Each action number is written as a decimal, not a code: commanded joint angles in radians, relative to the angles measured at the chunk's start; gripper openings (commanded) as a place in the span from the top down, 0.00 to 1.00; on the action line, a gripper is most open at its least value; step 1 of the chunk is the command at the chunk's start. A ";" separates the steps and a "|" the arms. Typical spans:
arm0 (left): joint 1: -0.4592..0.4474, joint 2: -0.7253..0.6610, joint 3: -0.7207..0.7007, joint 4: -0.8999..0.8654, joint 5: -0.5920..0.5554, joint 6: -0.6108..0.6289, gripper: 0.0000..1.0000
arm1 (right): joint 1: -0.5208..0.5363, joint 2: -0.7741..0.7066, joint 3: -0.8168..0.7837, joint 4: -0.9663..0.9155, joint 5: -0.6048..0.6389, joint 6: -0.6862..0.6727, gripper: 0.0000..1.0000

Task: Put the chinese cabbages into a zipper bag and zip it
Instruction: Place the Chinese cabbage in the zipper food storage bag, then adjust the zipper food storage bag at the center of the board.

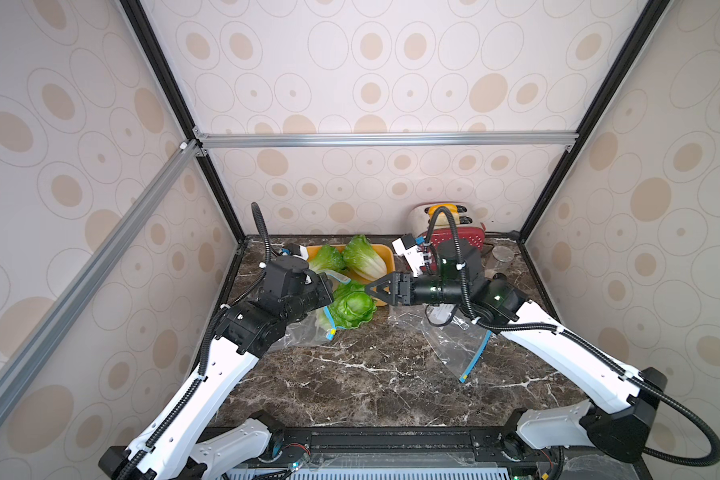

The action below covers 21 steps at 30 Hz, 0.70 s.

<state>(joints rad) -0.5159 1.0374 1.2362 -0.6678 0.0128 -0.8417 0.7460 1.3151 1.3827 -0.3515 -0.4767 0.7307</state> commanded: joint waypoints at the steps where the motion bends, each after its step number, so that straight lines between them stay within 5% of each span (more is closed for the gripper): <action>1: 0.005 -0.024 -0.004 0.026 -0.015 -0.037 1.00 | -0.062 -0.036 -0.071 -0.199 0.157 -0.039 0.32; 4: 0.006 -0.020 -0.001 0.068 0.004 -0.043 1.00 | -0.108 -0.010 -0.177 -0.198 0.198 -0.026 0.37; 11: 0.008 -0.006 0.017 0.084 0.034 -0.049 1.00 | -0.087 0.152 -0.254 0.019 0.013 0.042 0.46; 21: 0.007 0.009 0.000 0.136 0.094 -0.076 1.00 | -0.031 0.210 -0.192 0.236 -0.059 0.158 0.40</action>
<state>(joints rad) -0.5121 1.0435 1.2289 -0.5877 0.0841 -0.8909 0.7078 1.5177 1.1622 -0.1959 -0.5163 0.8413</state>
